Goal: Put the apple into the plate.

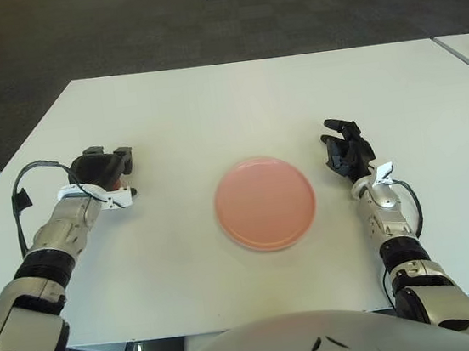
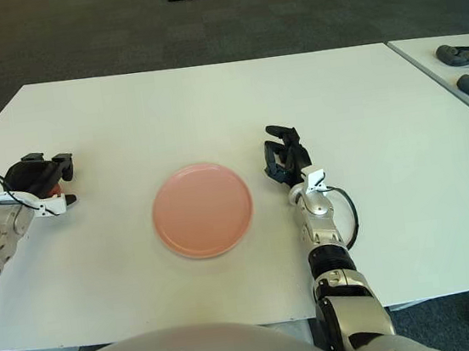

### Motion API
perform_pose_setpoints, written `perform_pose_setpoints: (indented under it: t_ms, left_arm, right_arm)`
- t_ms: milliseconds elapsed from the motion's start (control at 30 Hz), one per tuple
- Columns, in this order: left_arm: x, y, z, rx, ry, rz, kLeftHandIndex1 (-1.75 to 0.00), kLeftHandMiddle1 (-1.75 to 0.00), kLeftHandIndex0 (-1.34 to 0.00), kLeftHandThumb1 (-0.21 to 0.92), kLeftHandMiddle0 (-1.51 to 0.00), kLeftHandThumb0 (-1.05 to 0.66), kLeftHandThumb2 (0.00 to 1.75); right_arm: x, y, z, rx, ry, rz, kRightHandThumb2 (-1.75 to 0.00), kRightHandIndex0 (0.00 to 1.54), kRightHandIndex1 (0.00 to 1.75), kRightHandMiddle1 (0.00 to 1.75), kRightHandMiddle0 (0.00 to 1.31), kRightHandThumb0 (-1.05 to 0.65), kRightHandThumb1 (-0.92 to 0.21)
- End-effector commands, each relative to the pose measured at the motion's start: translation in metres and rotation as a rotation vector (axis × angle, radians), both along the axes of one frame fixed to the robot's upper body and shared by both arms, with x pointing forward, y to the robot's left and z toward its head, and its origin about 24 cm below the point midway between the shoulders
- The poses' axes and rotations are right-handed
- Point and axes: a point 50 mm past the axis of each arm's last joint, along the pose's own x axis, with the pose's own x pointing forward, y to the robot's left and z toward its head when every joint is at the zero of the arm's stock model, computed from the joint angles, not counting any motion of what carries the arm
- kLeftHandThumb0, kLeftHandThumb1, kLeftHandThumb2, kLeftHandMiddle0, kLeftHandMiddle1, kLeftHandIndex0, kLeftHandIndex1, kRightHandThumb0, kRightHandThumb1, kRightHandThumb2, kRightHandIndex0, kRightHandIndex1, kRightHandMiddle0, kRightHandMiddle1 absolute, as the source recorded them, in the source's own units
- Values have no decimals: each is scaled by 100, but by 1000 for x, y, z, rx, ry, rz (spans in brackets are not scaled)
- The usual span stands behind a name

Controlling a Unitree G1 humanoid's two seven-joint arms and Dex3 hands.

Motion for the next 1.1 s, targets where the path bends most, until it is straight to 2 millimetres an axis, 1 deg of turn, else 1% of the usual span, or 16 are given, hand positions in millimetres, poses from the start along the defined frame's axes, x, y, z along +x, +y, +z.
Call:
perform_pose_setpoints:
  t_ms: [0,400,700,1067]
  left_arm:
    - [0,-6,-10,-202,-145,90,-174,-174,-67,25,-120,-50,140]
    - [1,-14,-17,-417,-208,128,-175,-175,-67,24,-121,-50,140]
    - [1,-15,-18,-467,-228,147,-175,-175,-67,24,-120,-50,140]
    - [1,-15,-17,-490,-241,154,-175,-175,-67,24,-120,-50,141]
  right_arm:
    - [-15,-7,-22,-11,125,-16,-90,27,103,112,0,-47,-73]
    - [-14,-8,-21,-20,128,-14,-92,28,107,114,0,-46,-73]
    - [-14,-8,-21,-23,133,-9,-91,28,107,115,0,-46,-74]
    - [-13,-8,-21,-23,134,-7,-92,28,109,118,0,-44,-72]
